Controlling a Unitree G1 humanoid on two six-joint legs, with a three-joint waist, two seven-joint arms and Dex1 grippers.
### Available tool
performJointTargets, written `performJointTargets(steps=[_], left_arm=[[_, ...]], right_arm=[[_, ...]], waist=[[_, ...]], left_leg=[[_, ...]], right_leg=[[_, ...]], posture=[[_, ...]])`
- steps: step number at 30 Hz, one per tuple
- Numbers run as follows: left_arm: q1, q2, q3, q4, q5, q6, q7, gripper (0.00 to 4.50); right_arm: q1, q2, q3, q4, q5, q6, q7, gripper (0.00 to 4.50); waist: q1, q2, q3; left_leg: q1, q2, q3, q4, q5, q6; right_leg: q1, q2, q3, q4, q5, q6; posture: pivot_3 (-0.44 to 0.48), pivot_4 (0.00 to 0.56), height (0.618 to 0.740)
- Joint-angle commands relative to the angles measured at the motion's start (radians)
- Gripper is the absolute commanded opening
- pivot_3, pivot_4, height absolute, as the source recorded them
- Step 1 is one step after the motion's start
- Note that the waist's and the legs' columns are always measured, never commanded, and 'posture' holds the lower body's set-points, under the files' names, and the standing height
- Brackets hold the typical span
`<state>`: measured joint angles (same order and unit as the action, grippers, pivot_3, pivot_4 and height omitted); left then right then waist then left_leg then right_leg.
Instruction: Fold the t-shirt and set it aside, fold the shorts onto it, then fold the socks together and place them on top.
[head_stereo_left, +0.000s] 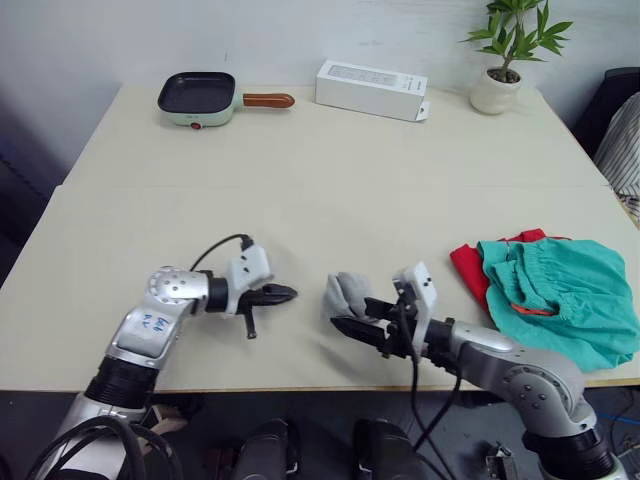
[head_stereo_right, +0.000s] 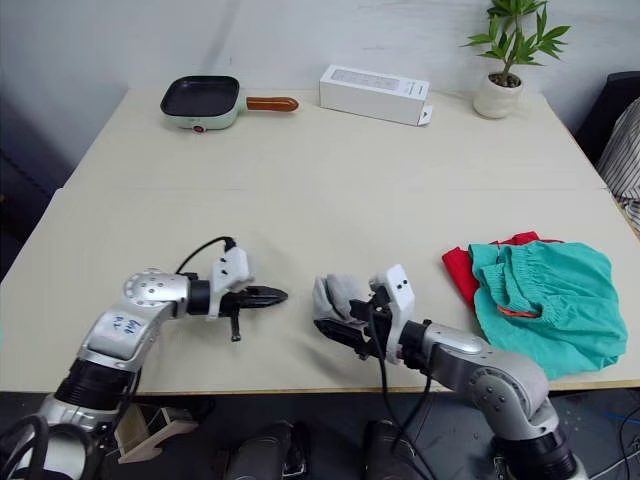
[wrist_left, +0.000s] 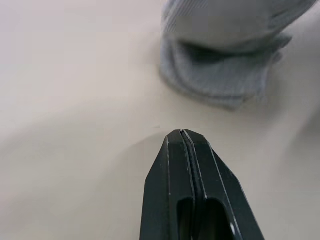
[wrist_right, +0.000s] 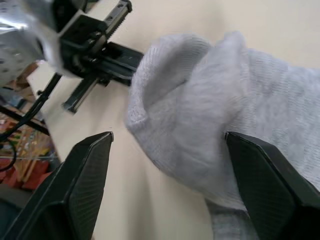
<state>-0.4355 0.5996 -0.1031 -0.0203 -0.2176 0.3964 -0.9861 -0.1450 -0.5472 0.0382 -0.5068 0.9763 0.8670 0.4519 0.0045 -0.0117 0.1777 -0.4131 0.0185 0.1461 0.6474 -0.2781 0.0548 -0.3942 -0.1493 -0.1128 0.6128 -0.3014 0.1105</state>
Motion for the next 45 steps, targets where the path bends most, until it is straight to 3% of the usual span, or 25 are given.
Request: performJointTargets(steps=[1, 7, 10, 14, 18, 29, 35, 39, 45], left_arm=[[-0.049, -0.04, 0.054, -0.012, -0.068, -0.001, 0.02, 0.0], [-0.131, -0.159, 0.05, 0.013, -0.099, -0.005, 0.069, 0.0], [-0.144, -0.198, 0.016, 0.014, -0.086, -0.022, 0.063, 0.0], [-0.147, -0.246, -0.043, 0.005, -0.067, -0.051, 0.06, 0.0], [-0.102, -0.237, -0.104, -0.001, -0.023, -0.07, 0.061, 0.0], [-0.01, -0.216, -0.169, 0.047, 0.083, -0.076, 0.121, 0.0], [-0.009, -0.206, -0.17, 0.077, 0.106, -0.108, 0.115, 0.0], [-0.007, -0.215, -0.158, 0.085, 0.097, -0.119, 0.115, 0.0], [-0.017, -0.219, -0.157, 0.116, 0.103, -0.141, 0.114, 0.0]], right_arm=[[0.027, -0.056, -0.094, -0.039, 0.058, -0.035, 0.143, 3.51], [0.032, -0.068, -0.193, 0.033, 0.117, -0.04, 0.205, 3.51], [0.01, -0.039, -0.187, 0.069, 0.054, -0.085, 0.194, 2.94], [-0.04, 0.015, -0.076, 0.139, -0.167, -0.223, 0.189, 1.53], [-0.092, 0.082, -0.01, 0.238, -0.314, -0.324, 0.178, 0.05], [-0.102, 0.178, 0.089, 0.441, -0.515, -0.487, 0.248, 0.02], [-0.083, 0.194, 0.01, 0.529, -0.545, -0.547, 0.213, 0.02], [-0.08, 0.203, -0.05, 0.47, -0.471, -0.528, 0.236, 0.02], [-0.004, 0.211, -0.024, 0.315, -0.412, -0.483, 0.283, 0.02]], waist=[[0.004, 0.0, 0.0], [0.012, 0.0, 0.0], [0.01, -0.001, 0.0], [0.007, 0.0, 0.0], [0.0, 0.0, 0.0], [-0.006, 0.0, 0.001], [-0.007, 0.0, 0.0], [-0.007, 0.0, 0.0], [-0.007, 0.0, 0.0]], left_leg=[[-0.001, 0.0, 0.0, 0.0, 0.0, 0.001], [-0.002, -0.001, 0.0, 0.001, 0.0, 0.005], [-0.002, -0.001, 0.001, 0.002, 0.0, 0.005], [-0.001, -0.001, 0.002, 0.002, 0.001, 0.004], [-0.001, -0.002, 0.002, 0.003, 0.001, 0.004], [-0.001, -0.003, 0.001, 0.003, 0.003, 0.005], [0.002, -0.002, 0.001, 0.001, 0.001, -0.001], [0.003, -0.002, 0.001, 0.001, 0.001, -0.001], [0.003, -0.002, 0.001, 0.0, 0.001, -0.001]], right_leg=[[0.0, 0.0, 0.0, -0.001, 0.0, 0.001], [0.001, 0.0, -0.001, -0.003, 0.002, 0.004], [0.001, 0.001, -0.001, -0.003, 0.002, 0.004], [0.001, 0.002, -0.003, -0.002, 0.002, 0.004], [0.0, 0.002, -0.005, -0.001, 0.002, 0.004], [0.001, 0.0, -0.007, 0.0, 0.003, 0.004], [0.003, 0.0, -0.001, 0.0, 0.003, 0.005], [0.003, 0.0, 0.001, 0.001, 0.004, 0.004], [0.002, 0.0, 0.001, 0.001, 0.004, 0.004]], posture=[[0.0, 0.15, 0.74], [0.0, 0.15, 0.74], [0.0, 0.15, 0.74], [0.0, 0.15, 0.74], [0.0, 0.15, 0.74], [0.0, 0.15, 0.74], [0.0, 0.15, 0.74], [0.0, 0.15, 0.74], [0.0, 0.15, 0.74]])
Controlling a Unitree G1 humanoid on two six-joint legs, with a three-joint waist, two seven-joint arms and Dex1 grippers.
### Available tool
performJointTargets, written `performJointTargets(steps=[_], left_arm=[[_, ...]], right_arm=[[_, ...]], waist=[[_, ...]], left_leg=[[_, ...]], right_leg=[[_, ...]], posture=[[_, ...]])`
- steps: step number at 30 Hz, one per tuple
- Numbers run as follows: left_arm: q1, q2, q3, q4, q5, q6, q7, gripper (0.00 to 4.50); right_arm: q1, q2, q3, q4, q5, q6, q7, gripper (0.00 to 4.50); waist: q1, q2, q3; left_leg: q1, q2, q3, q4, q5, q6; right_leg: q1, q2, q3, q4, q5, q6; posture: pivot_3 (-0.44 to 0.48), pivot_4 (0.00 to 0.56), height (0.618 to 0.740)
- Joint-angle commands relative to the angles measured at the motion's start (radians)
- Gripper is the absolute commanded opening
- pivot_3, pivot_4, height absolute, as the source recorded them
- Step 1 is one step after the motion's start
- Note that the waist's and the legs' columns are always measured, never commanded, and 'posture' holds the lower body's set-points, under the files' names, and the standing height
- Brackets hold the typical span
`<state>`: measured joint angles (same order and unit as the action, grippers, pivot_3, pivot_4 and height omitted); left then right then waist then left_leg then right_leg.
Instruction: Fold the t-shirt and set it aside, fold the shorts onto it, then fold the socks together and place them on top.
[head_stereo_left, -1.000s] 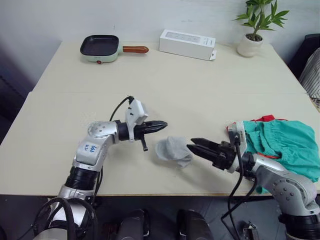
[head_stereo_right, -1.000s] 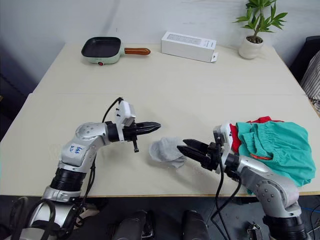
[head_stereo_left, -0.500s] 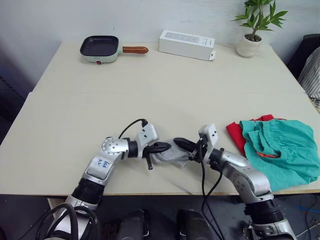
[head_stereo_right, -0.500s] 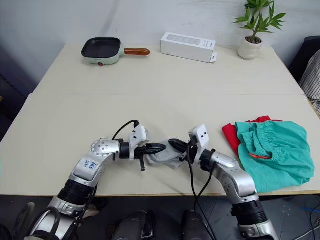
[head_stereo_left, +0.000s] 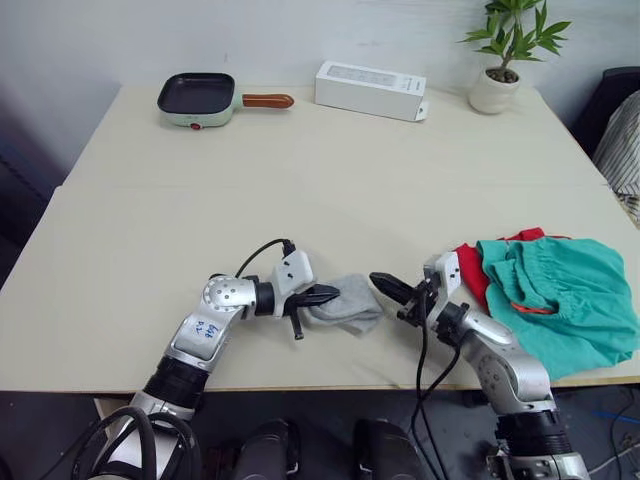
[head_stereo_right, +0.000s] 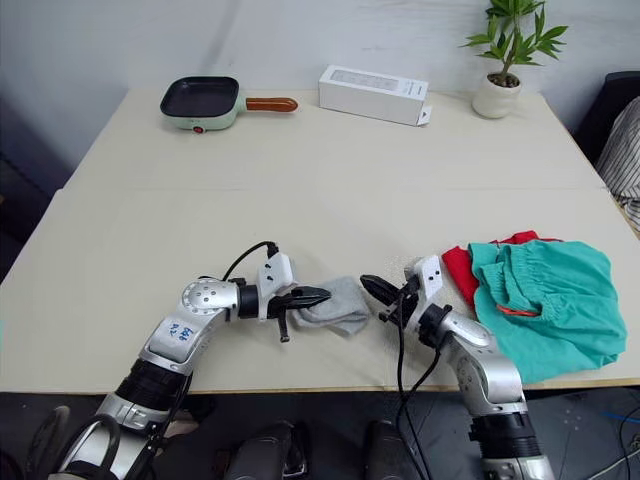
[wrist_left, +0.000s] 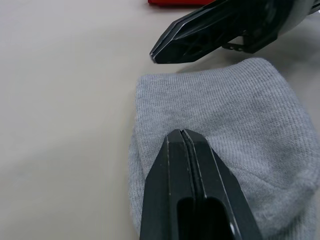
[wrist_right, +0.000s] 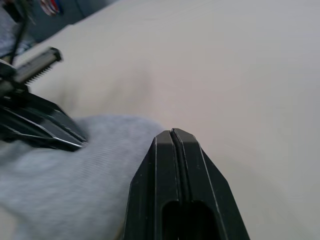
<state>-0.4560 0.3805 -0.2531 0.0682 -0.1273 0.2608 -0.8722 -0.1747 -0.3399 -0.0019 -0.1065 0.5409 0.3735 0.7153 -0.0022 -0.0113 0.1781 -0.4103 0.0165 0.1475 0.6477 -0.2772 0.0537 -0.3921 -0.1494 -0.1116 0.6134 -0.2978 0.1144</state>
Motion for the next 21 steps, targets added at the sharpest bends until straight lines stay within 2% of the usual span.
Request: performJointTargets(steps=[1, 5, 9, 12, 13, 16, 17, 21], left_arm=[[0.0, -0.002, -0.005, 0.031, 0.012, -0.007, 0.002, 0.0], [-0.004, -0.005, -0.007, 0.037, 0.019, -0.009, 0.008, 0.0], [-0.01, -0.005, -0.01, 0.04, 0.023, -0.001, 0.009, 0.0], [-0.011, 0.0, -0.005, 0.038, 0.023, -0.001, 0.007, 0.0], [-0.01, 0.002, -0.004, 0.035, 0.022, -0.001, 0.006, 0.0], [-0.005, 0.009, 0.002, 0.029, 0.024, 0.0, 0.008, 0.0], [-0.005, 0.011, 0.004, 0.027, 0.023, -0.001, 0.007, 0.0], [-0.01, 0.014, 0.005, 0.031, 0.023, -0.008, 0.004, 0.0]], right_arm=[[0.04, -0.007, 0.038, -0.09, -0.004, 0.005, 0.025, 0.02], [0.092, -0.051, 0.091, -0.114, -0.044, 0.001, 0.071, 0.02], [0.143, -0.166, 0.08, -0.178, -0.03, 0.034, 0.15, 0.02], [0.16, -0.224, -0.005, -0.245, 0.078, 0.11, 0.164, 0.02], [0.159, -0.243, -0.048, -0.263, 0.168, 0.197, 0.153, 0.02], [0.124, -0.29, -0.162, -0.255, 0.404, 0.441, 0.088, 0.53], [0.104, -0.314, -0.182, -0.227, 0.454, 0.524, 0.068, 0.84], [-0.059, -0.384, -0.13, -0.035, 0.479, 0.861, -0.042, 2.22]], waist=[[0.0, 0.0, 0.0], [0.002, 0.0, 0.0], [0.003, 0.0, 0.0], [0.004, 0.0, 0.0], [0.005, 0.0, 0.0], [0.005, 0.0, 0.0], [0.005, 0.0, 0.0], [0.001, 0.0, 0.0]], left_leg=[[0.0, 0.0, 0.0, 0.0, 0.0, 0.0], [0.0, 0.0, 0.0, 0.001, 0.0, 0.0], [0.0, 0.0, 0.0, 0.001, -0.001, 0.0], [0.0, 0.0, 0.0, 0.001, -0.001, 0.0], [0.0, 0.0, 0.0, 0.0, -0.001, 0.0], [0.0, 0.0, 0.0, 0.001, -0.001, 0.0], [0.0, 0.0, 0.0, 0.001, -0.001, 0.001], [0.0, 0.001, -0.001, 0.001, -0.001, 0.002]], right_leg=[[0.0, 0.0, 0.0, 0.0, 0.0, 0.0], [0.0, 0.0, 0.0, 0.0, 0.0, 0.0], [0.0, -0.001, 0.0, 0.0, 0.0, 0.0], [0.0, -0.001, 0.001, -0.001, 0.0, 0.0], [0.0, -0.001, 0.0, -0.001, 0.0, 0.0], [0.001, -0.001, 0.001, -0.001, 0.0, -0.001], [0.001, -0.002, 0.001, -0.001, 0.001, -0.001], [0.0, -0.002, 0.0, -0.002, 0.001, -0.002]], posture=[[0.0, 0.15, 0.74], [0.0, 0.15, 0.74], [0.0, 0.15, 0.74], [0.0, 0.15, 0.74], [0.0, 0.15, 0.74], [0.0, 0.15, 0.74], [0.0, 0.15, 0.74], [0.0, 0.15, 0.74]])
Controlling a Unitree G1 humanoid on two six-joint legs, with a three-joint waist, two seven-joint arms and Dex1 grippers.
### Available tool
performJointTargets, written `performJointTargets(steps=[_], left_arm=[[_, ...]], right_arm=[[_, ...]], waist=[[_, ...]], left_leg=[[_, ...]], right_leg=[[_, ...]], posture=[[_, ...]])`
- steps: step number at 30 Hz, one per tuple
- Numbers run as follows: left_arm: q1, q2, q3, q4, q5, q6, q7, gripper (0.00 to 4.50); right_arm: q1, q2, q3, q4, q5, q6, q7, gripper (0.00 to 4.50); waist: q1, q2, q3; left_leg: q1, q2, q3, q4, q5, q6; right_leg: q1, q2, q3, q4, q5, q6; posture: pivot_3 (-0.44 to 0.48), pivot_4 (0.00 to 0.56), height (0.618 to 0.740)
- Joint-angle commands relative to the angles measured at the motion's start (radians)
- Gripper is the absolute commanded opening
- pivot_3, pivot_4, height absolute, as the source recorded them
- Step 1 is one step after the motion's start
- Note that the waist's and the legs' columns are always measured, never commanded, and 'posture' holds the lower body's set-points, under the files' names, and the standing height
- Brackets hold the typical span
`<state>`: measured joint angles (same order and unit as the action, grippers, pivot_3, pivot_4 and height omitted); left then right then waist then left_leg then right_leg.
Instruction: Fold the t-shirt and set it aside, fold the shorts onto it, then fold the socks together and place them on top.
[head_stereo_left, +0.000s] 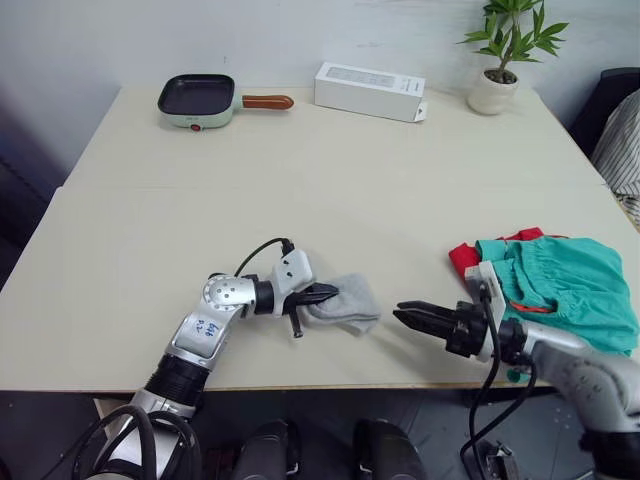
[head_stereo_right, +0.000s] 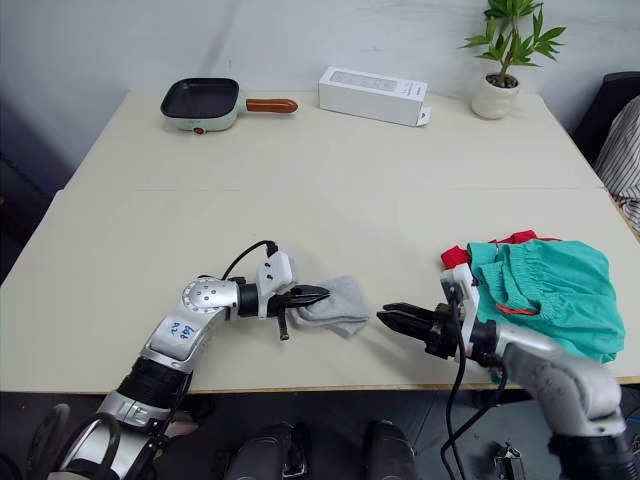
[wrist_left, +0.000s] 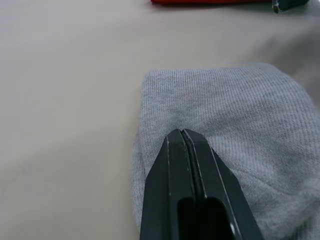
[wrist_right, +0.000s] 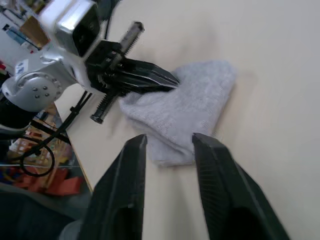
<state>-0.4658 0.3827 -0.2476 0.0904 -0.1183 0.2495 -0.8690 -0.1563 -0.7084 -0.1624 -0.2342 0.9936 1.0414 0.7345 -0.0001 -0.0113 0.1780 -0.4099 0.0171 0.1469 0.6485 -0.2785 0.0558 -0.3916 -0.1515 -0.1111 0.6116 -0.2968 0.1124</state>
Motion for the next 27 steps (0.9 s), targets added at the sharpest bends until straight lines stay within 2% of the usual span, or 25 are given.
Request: performJointTargets(steps=[1, 6, 9, 12, 21, 22, 24, 27], left_arm=[[-0.003, 0.011, -0.001, 0.01, 0.014, 0.004, 0.001, 0.0], [-0.014, 0.012, -0.001, 0.014, 0.015, 0.003, 0.002, 0.0], [-0.004, 0.017, 0.005, 0.002, 0.01, 0.006, 0.002, 0.0], [0.006, 0.022, 0.001, -0.009, 0.012, 0.006, -0.001, 0.0], [0.01, 0.02, 0.013, -0.01, 0.014, -0.014, 0.014, 0.0], [0.009, 0.017, 0.021, -0.014, -0.002, -0.016, 0.006, 0.0], [0.008, 0.005, 0.053, -0.046, -0.066, 0.0, -0.019, 0.0], [0.013, -0.003, 0.129, -0.153, -0.2, 0.063, -0.046, 0.59]], right_arm=[[-0.111, -0.016, 0.046, 0.119, 0.022, 0.238, -0.076, 2.57], [-0.269, 0.094, 0.059, 0.21, 0.024, 0.326, -0.117, 4.15], [-0.365, 0.222, 0.071, 0.287, -0.004, 0.348, -0.178, 4.15], [-0.401, 0.274, 0.091, 0.323, -0.043, 0.359, -0.191, 3.47], [-0.394, 0.32, 0.048, 0.297, -0.041, 0.38, -0.185, 0.34], [-0.381, 0.31, 0.039, 0.267, -0.026, 0.38, -0.169, 0.13], [-0.352, 0.274, 0.001, 0.189, 0.024, 0.381, -0.121, 0.05], [-0.314, 0.158, -0.127, 0.086, 0.178, 0.425, -0.002, 0.05]], waist=[[-0.002, 0.0, 0.0], [-0.004, 0.001, 0.0], [-0.007, 0.001, 0.0], [-0.004, 0.001, 0.0], [-0.005, 0.001, -0.001], [-0.005, 0.001, -0.001], [0.002, 0.001, 0.0], [0.0, 0.002, 0.001]], left_leg=[[0.0, 0.0, 0.0, 0.0, 0.0, 0.0], [0.0, 0.002, 0.0, 0.0, 0.002, 0.0], [-0.001, 0.002, 0.001, 0.0, 0.002, -0.001], [-0.001, 0.002, 0.001, 0.0, 0.004, 0.001], [-0.004, 0.0, 0.001, 0.001, 0.003, 0.004], [-0.004, 0.0, 0.001, 0.001, 0.003, 0.004], [-0.004, 0.0, 0.001, 0.0, 0.001, 0.0], [-0.013, 0.0, 0.0, 0.002, 0.004, 0.003]], right_leg=[[0.0, 0.0, 0.0, 0.0, 0.0, -0.001], [0.0, 0.002, -0.002, 0.0, 0.0, -0.001], [-0.001, 0.002, -0.002, 0.0, 0.0, -0.002], [-0.002, 0.002, -0.003, 0.002, 0.0, -0.002], [-0.002, 0.001, -0.004, 0.0, 0.001, 0.0], [-0.002, 0.001, -0.004, 0.0, 0.001, 0.0], [-0.003, 0.001, -0.004, 0.0, 0.002, 0.0], [-0.009, 0.0, -0.005, 0.0, 0.002, 0.001]], posture=[[0.0, 0.15, 0.74], [0.0, 0.15, 0.74], [0.0, 0.15, 0.74], [0.0, 0.15, 0.74], [0.0, 0.15, 0.74], [0.0, 0.15, 0.74], [0.0, 0.15, 0.74], [0.0, 0.15, 0.74]])
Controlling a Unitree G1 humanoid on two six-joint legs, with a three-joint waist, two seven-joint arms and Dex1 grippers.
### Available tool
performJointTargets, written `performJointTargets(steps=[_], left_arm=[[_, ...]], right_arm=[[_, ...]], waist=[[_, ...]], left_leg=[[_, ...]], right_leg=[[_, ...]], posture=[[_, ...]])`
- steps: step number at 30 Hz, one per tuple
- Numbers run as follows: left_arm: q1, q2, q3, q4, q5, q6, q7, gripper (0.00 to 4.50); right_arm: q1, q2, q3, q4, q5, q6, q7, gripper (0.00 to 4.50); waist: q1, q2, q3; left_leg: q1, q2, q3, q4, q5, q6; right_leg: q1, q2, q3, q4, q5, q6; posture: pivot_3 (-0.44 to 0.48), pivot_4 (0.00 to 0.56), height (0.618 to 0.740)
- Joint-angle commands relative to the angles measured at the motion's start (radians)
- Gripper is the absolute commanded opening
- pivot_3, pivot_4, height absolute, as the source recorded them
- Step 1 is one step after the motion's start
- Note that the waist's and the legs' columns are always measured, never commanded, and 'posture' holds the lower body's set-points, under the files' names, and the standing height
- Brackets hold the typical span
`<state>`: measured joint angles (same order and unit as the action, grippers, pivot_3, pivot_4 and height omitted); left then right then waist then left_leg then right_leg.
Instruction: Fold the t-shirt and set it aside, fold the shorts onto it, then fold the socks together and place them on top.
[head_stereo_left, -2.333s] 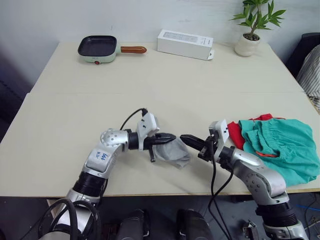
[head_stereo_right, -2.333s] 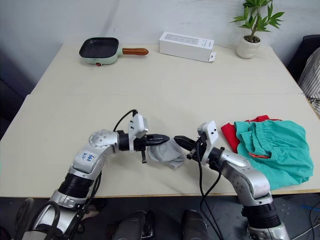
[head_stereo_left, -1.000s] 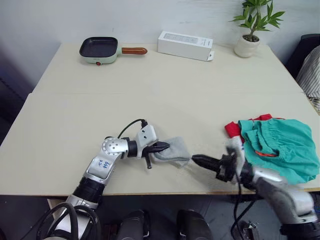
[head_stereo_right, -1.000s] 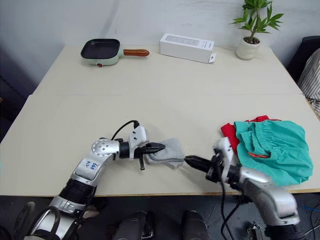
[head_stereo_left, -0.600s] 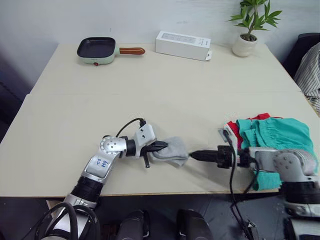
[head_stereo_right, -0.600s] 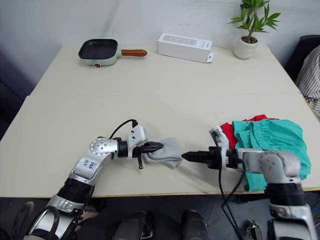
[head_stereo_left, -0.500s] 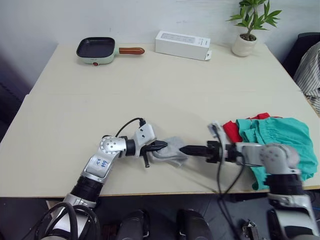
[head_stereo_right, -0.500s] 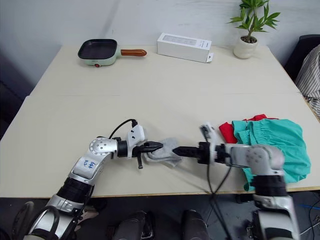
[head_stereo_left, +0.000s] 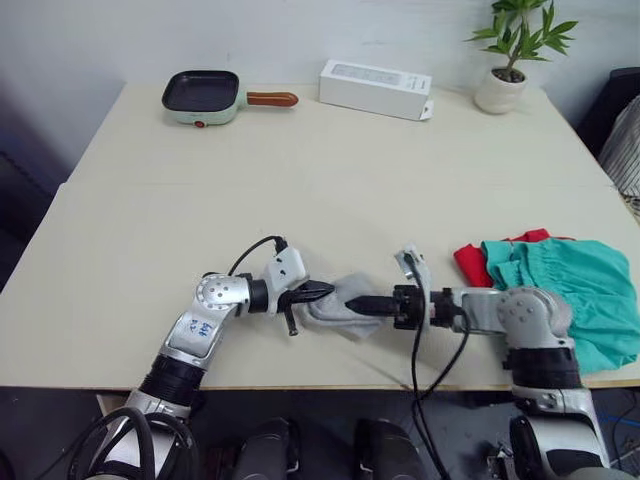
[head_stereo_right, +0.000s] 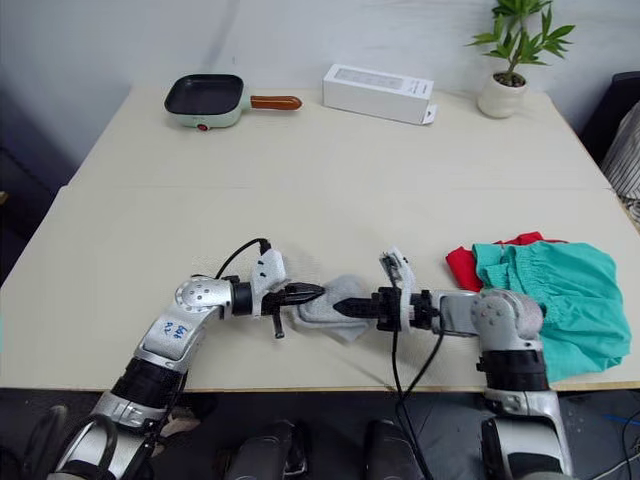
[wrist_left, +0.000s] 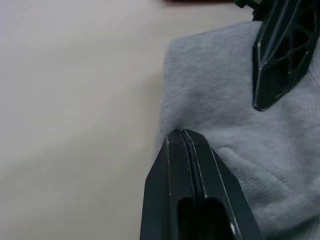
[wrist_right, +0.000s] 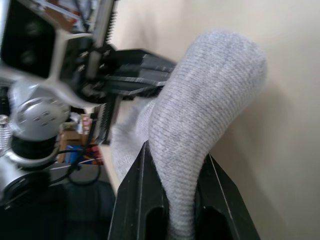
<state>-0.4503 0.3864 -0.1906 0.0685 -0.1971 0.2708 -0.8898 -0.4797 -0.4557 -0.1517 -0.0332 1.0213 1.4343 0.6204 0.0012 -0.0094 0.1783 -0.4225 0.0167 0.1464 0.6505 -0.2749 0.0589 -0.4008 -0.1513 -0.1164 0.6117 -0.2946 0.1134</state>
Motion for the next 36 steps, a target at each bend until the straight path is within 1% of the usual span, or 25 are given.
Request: performJointTargets(steps=[1, 4, 5, 7, 9, 10, 11, 12, 13, 15, 19, 21, 24, 28, 31, 36], left_arm=[[0.001, 0.0, 0.094, -0.171, -0.164, 0.072, -0.035, 0.82], [0.016, 0.012, 0.153, -0.263, -0.26, 0.104, -0.051, 1.79], [0.022, 0.016, 0.166, -0.285, -0.283, 0.119, -0.051, 2.09], [0.038, 0.031, 0.189, -0.339, -0.347, 0.157, -0.067, 2.81], [0.054, 0.017, 0.226, -0.383, -0.435, 0.147, -0.097, 3.43], [0.057, 0.012, 0.243, -0.396, -0.469, 0.16, -0.091, 3.69], [0.057, 0.01, 0.253, -0.4, -0.49, 0.165, -0.089, 4.07], [0.057, 0.016, 0.256, -0.403, -0.505, 0.175, -0.092, 4.34], [0.054, 0.023, 0.255, -0.403, -0.512, 0.18, -0.095, 4.5], [0.051, 0.034, 0.251, -0.401, -0.519, 0.185, -0.101, 4.5], [0.048, 0.051, 0.246, -0.397, -0.515, 0.185, -0.105, 4.5], [0.052, 0.063, 0.24, -0.402, -0.509, 0.186, -0.109, 4.5], [0.058, 0.075, 0.24, -0.41, -0.511, 0.187, -0.106, 4.5], [0.063, 0.088, 0.247, -0.415, -0.517, 0.192, -0.104, 4.5], [0.065, 0.094, 0.243, -0.415, -0.516, 0.191, -0.102, 4.5], [0.062, 0.111, 0.238, -0.404, -0.511, 0.191, -0.112, 4.5]], right_arm=[[0.018, -0.148, -0.179, -0.125, 0.181, 0.05, 0.134, 0.05], [0.06, -0.33, -0.288, -0.118, 0.201, 0.036, 0.215, 0.05], [0.077, -0.389, -0.304, -0.109, 0.186, 0.024, 0.244, 0.05], [0.123, -0.526, -0.335, -0.051, 0.113, -0.051, 0.333, 0.05], [0.153, -0.644, -0.334, 0.023, 0.036, -0.123, 0.407, 0.05], [0.17, -0.7, -0.318, 0.068, -0.007, -0.163, 0.45, 0.05], [0.184, -0.745, -0.293, 0.115, -0.054, -0.211, 0.489, 0.05], [0.195, -0.78, -0.266, 0.166, -0.103, -0.264, 0.528, 0.05], [0.2, -0.81, -0.234, 0.224, -0.156, -0.318, 0.561, 0.05], [0.175, -0.836, -0.168, 0.34, -0.246, -0.413, 0.606, 0.05], [0.076, -0.839, -0.041, 0.56, -0.409, -0.563, 0.665, 0.05], [0.009, -0.83, -0.012, 0.671, -0.464, -0.614, 0.672, 0.05], [-0.088, -0.824, -0.003, 0.806, -0.516, -0.656, 0.677, 0.05], [-0.172, -0.827, 0.003, 0.909, -0.557, -0.652, 0.708, 0.05], [-0.166, -0.82, 0.048, 0.946, -0.627, -0.691, 0.725, 0.05], [-0.149, -0.789, 0.093, 0.95, -0.683, -0.679, 0.78, 0.05]], waist=[[-0.002, 0.001, 0.001], [-0.002, 0.001, 0.001], [-0.001, 0.001, 0.001], [-0.001, 0.001, 0.001], [-0.002, 0.001, 0.001], [-0.002, 0.001, 0.001], [-0.002, 0.002, 0.001], [-0.003, 0.002, 0.001], [-0.003, 0.002, 0.001], [-0.003, 0.002, 0.001], [-0.003, 0.004, 0.002], [-0.003, 0.005, 0.001], [-0.003, 0.006, 0.002], [-0.003, 0.007, 0.002], [-0.001, 0.007, 0.002], [-0.003, 0.007, 0.001]], left_leg=[[-0.002, 0.0, 0.0, 0.0, 0.001, 0.003], [-0.002, -0.001, 0.0, 0.0, 0.001, 0.004], [0.0, -0.001, 0.0, 0.0, 0.001, 0.004], [0.001, -0.001, 0.0, 0.0, 0.0, 0.005], [0.001, -0.001, 0.0, 0.0, 0.0, 0.006], [0.001, -0.001, 0.001, 0.0, 0.0, 0.006], [0.001, -0.001, 0.001, 0.002, -0.001, 0.006], [0.001, -0.001, 0.002, 0.002, 0.0, 0.007], [0.001, -0.001, 0.002, 0.002, 0.0, 0.007], [0.003, -0.001, 0.002, 0.003, 0.001, 0.006], [0.002, -0.001, 0.004, 0.003, 0.002, 0.005], [0.002, -0.001, 0.004, 0.002, 0.003, 0.005], [0.002, -0.001, 0.004, 0.003, 0.003, 0.004], [0.002, 0.0, 0.004, 0.002, 0.003, 0.004], [0.002, -0.001, 0.004, 0.003, 0.003, 0.003], [0.002, -0.001, 0.003, 0.003, 0.003, 0.003]], right_leg=[[-0.001, 0.0, 0.0, 0.001, 0.001, 0.001], [0.001, 0.001, 0.0, -0.001, 0.002, 0.002], [0.004, 0.001, -0.001, -0.002, 0.002, 0.002], [0.006, 0.002, -0.002, -0.006, 0.002, 0.002], [0.006, 0.002, -0.002, -0.009, 0.002, 0.002], [0.006, 0.002, -0.002, -0.009, 0.003, 0.003], [0.006, 0.002, -0.002, -0.009, 0.003, 0.003], [0.007, 0.002, -0.002, -0.009, 0.003, 0.003], [0.007, 0.002, -0.002, -0.009, 0.003, 0.003], [0.008, 0.002, -0.002, -0.01, 0.003, 0.003], [0.006, 0.002, -0.002, -0.01, 0.003, 0.003], [0.006, 0.002, -0.002, -0.009, 0.003, 0.003], [0.005, 0.002, -0.004, -0.007, 0.003, 0.003], [0.005, 0.003, -0.006, -0.007, 0.003, 0.003], [0.005, 0.002, -0.006, -0.008, 0.003, 0.003], [0.006, 0.002, -0.006, -0.008, 0.003, 0.003]], posture=[[0.0, 0.15, 0.74], [0.0, 0.15, 0.74], [0.0, 0.15, 0.74], [0.0, 0.15, 0.74], [0.0, 0.15, 0.74], [0.0, 0.15, 0.74], [0.0, 0.15, 0.74], [0.0, 0.15, 0.74], [0.0, 0.15, 0.74], [0.0, 0.15, 0.74], [0.0, 0.15, 0.74], [0.0, 0.15, 0.74], [0.0, 0.15, 0.74], [0.0, 0.15, 0.74], [0.0, 0.15, 0.74], [0.0, 0.15, 0.74]])
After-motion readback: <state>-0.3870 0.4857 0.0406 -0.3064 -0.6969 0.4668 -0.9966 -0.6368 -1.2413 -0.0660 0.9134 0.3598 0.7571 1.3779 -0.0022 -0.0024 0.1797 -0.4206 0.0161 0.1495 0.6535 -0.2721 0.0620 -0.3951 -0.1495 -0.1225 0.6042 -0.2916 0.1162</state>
